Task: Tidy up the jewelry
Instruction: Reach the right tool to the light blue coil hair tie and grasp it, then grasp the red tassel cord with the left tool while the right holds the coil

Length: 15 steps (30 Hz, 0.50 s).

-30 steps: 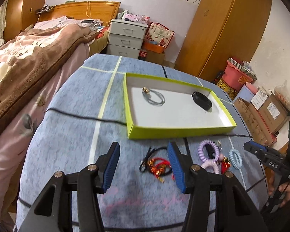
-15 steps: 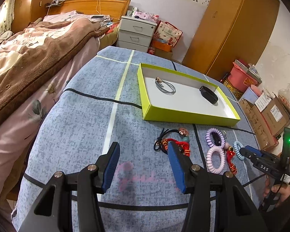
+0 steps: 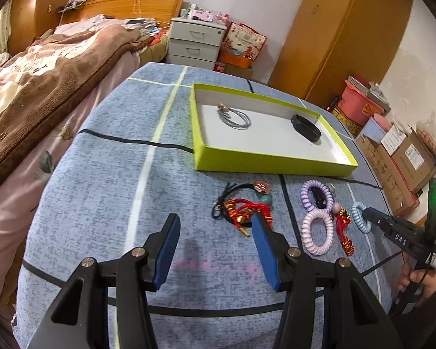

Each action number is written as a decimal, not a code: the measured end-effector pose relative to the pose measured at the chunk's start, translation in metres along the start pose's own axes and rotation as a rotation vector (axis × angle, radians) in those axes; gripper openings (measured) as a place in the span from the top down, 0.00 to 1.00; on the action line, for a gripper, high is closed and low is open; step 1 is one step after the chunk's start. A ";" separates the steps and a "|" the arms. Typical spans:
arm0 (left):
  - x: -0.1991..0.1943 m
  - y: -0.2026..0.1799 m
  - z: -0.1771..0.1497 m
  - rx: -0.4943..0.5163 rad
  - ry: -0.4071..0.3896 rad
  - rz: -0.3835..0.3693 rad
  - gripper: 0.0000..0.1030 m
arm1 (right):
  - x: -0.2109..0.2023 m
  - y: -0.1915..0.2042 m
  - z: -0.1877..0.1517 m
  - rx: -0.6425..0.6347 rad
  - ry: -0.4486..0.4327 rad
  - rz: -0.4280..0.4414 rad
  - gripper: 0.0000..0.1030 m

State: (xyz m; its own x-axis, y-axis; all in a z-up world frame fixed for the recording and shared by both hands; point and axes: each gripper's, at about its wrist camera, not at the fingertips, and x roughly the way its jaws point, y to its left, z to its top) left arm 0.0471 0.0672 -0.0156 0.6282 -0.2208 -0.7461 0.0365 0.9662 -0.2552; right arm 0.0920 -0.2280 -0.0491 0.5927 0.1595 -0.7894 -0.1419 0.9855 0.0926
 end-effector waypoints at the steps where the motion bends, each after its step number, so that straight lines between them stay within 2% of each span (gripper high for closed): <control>1: 0.002 -0.004 0.000 0.013 0.003 -0.001 0.48 | -0.001 -0.001 0.000 0.003 -0.003 0.002 0.91; 7: 0.012 -0.026 0.000 0.102 0.006 0.022 0.48 | -0.004 -0.001 0.001 0.008 -0.017 0.020 0.91; 13: 0.020 -0.033 0.007 0.148 -0.004 0.102 0.48 | -0.003 -0.004 0.001 0.024 -0.014 0.033 0.90; 15: 0.023 -0.034 0.008 0.154 0.007 0.092 0.49 | -0.003 -0.004 0.001 0.022 -0.011 0.033 0.90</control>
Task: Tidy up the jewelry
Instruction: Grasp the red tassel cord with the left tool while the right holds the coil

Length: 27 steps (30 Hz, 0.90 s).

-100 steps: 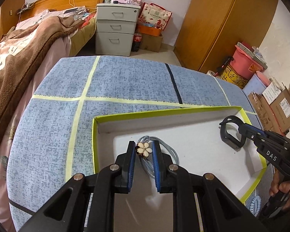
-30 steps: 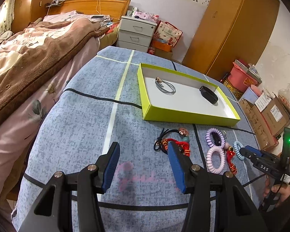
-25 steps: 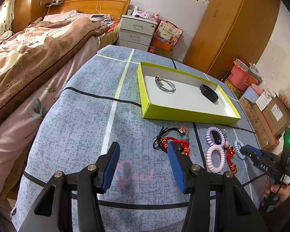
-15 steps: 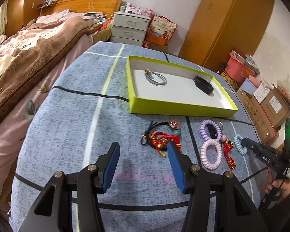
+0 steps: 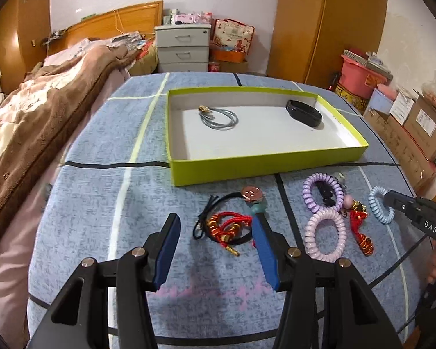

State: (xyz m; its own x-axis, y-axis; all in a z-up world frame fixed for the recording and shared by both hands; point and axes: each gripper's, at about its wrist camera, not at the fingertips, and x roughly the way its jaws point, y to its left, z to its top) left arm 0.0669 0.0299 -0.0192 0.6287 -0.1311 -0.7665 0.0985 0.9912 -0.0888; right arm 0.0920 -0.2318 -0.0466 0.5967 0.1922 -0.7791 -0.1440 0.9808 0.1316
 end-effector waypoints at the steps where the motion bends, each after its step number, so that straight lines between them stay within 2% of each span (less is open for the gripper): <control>1: 0.001 -0.001 0.000 -0.001 -0.001 -0.005 0.50 | 0.000 0.000 0.000 -0.001 0.000 0.000 0.90; 3: 0.004 -0.003 0.000 0.014 0.004 0.002 0.56 | 0.000 0.000 0.000 -0.003 -0.002 0.001 0.90; 5: 0.008 -0.005 0.000 0.024 0.019 0.019 0.66 | 0.000 -0.001 0.000 0.000 -0.001 0.000 0.90; 8: 0.008 -0.009 0.000 0.045 0.023 0.010 0.71 | 0.001 -0.001 -0.001 0.003 0.001 0.001 0.90; 10: 0.010 -0.012 -0.001 0.062 0.032 0.009 0.72 | 0.001 -0.001 -0.001 0.003 0.001 0.003 0.90; 12: 0.010 -0.016 -0.002 0.091 0.030 0.039 0.72 | 0.000 -0.002 -0.001 0.004 -0.001 0.002 0.90; 16: 0.011 -0.020 -0.002 0.106 0.037 0.008 0.71 | 0.000 -0.003 -0.001 0.008 -0.001 0.004 0.90; 22: 0.014 -0.023 -0.002 0.118 0.056 0.025 0.72 | -0.001 -0.003 -0.002 0.011 -0.003 0.006 0.90; 27: 0.014 -0.022 -0.002 0.108 0.057 0.017 0.82 | -0.002 -0.003 -0.001 0.010 -0.004 0.004 0.90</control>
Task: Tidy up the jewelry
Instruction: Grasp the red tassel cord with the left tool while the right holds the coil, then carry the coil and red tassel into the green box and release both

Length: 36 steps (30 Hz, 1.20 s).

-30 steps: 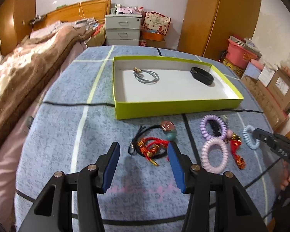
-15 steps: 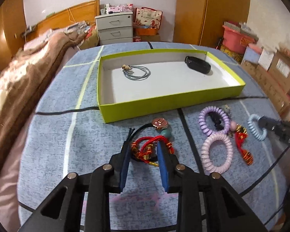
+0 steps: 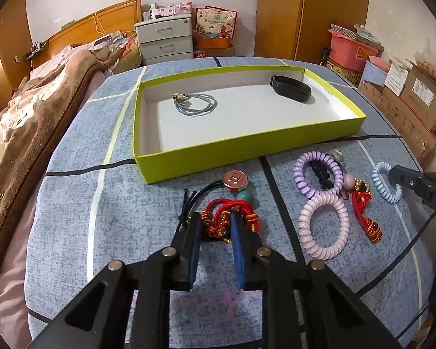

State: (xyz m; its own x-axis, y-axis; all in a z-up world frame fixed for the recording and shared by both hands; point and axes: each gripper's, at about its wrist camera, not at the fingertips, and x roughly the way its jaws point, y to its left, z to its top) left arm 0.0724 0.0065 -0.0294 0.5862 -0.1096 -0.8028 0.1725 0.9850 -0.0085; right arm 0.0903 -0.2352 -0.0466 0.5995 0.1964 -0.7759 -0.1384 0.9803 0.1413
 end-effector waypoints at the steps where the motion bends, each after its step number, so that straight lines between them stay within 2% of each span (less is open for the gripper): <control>1: -0.001 0.001 0.000 -0.003 -0.001 -0.002 0.83 | 0.000 0.000 0.000 0.000 0.000 0.000 0.90; 14: -0.012 0.010 0.000 -0.067 -0.045 -0.063 0.84 | -0.008 0.002 -0.002 -0.003 -0.016 -0.001 0.90; 21: -0.026 0.011 0.004 -0.076 -0.082 -0.066 0.84 | -0.016 0.004 -0.001 0.001 -0.037 0.006 0.91; 36: -0.045 0.025 0.025 -0.094 -0.142 -0.079 0.84 | -0.033 0.023 0.028 -0.017 -0.107 0.045 0.91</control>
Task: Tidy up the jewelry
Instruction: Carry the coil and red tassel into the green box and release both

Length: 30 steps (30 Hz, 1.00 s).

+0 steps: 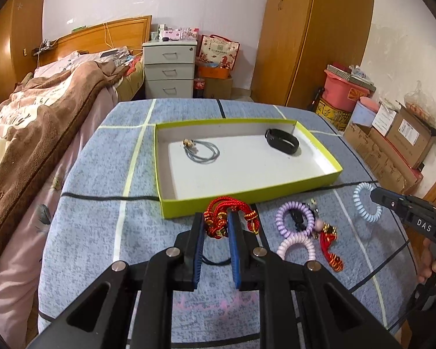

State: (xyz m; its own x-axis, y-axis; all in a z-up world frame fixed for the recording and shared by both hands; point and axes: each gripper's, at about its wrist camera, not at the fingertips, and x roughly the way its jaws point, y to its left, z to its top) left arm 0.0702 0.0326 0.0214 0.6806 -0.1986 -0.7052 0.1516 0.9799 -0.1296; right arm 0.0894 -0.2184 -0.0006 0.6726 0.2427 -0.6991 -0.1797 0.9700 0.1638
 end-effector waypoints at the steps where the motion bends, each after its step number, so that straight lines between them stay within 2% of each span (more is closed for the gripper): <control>1: 0.001 0.001 0.002 -0.003 0.000 0.001 0.84 | 0.001 0.003 0.005 0.000 -0.006 0.008 0.91; 12: 0.024 0.013 0.026 -0.011 0.020 0.000 0.84 | 0.036 0.034 0.057 -0.041 -0.012 0.058 0.91; 23: 0.059 0.022 0.050 -0.016 0.063 -0.008 0.83 | 0.101 0.054 0.101 -0.063 0.056 0.071 0.91; 30: 0.084 0.022 0.055 -0.009 0.092 0.006 0.83 | 0.143 0.056 0.110 -0.058 0.109 0.070 0.91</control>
State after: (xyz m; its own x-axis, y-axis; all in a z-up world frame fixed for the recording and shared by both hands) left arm 0.1706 0.0365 -0.0025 0.6124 -0.1905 -0.7673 0.1410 0.9813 -0.1311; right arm 0.2540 -0.1281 -0.0150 0.5756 0.3033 -0.7594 -0.2664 0.9476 0.1765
